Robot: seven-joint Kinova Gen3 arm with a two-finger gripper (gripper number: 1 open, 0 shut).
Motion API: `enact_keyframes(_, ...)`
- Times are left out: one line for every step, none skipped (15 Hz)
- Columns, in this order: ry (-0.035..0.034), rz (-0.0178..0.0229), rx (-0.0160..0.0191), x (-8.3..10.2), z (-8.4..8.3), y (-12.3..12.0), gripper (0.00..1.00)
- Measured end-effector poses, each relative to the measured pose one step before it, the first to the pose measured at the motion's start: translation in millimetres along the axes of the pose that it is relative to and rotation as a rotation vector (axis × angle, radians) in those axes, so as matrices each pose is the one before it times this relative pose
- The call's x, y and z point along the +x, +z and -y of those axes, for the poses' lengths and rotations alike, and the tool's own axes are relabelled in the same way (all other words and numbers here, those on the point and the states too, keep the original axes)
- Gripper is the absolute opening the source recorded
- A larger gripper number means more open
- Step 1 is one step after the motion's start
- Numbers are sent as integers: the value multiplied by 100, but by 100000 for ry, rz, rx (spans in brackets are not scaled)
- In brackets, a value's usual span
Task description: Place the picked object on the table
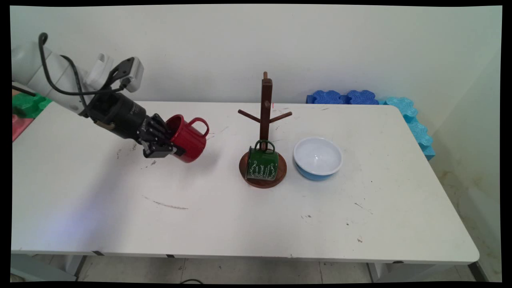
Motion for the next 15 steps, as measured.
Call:
enact_keyframes(1393, 753, 735, -87, 387, 230, 0)
enact_keyframes(979, 479, 464, -53, 230, 147, 0)
enact_keyframes(1464, 669, 630, -71, 352, 237, 0)
enact_keyframes(1044, 455, 417, -29, 235, 169, 0)
enact_keyframes(1651, 699, 586, -53, 354, 273, 0)
enact_keyframes(1138, 438, 378, -28, 226, 176, 0)
enact_keyframes(1913, 638, 487, -16, 366, 313, 0)
enact_keyframes(2184, 672, 476, 12, 391, 358, 0)
enact_keyframes(2314, 654, 527, 31, 404, 379, 0)
enact_keyframes(2064, 544, 417, 59, 351, 352, 0)
enact_keyframes(2320, 624, 425, 63, 382, 416, 0)
enact_keyframes(2318, 620, 285, 78, 322, 485, 0)
enact_keyframes(1895, 544, 255, 50, 249, 404, 0)
enact_keyframes(1223, 389, 109, 11, 131, 293, 0)
enact_keyframes(1791, 585, 156, 33, 205, 438, 0)
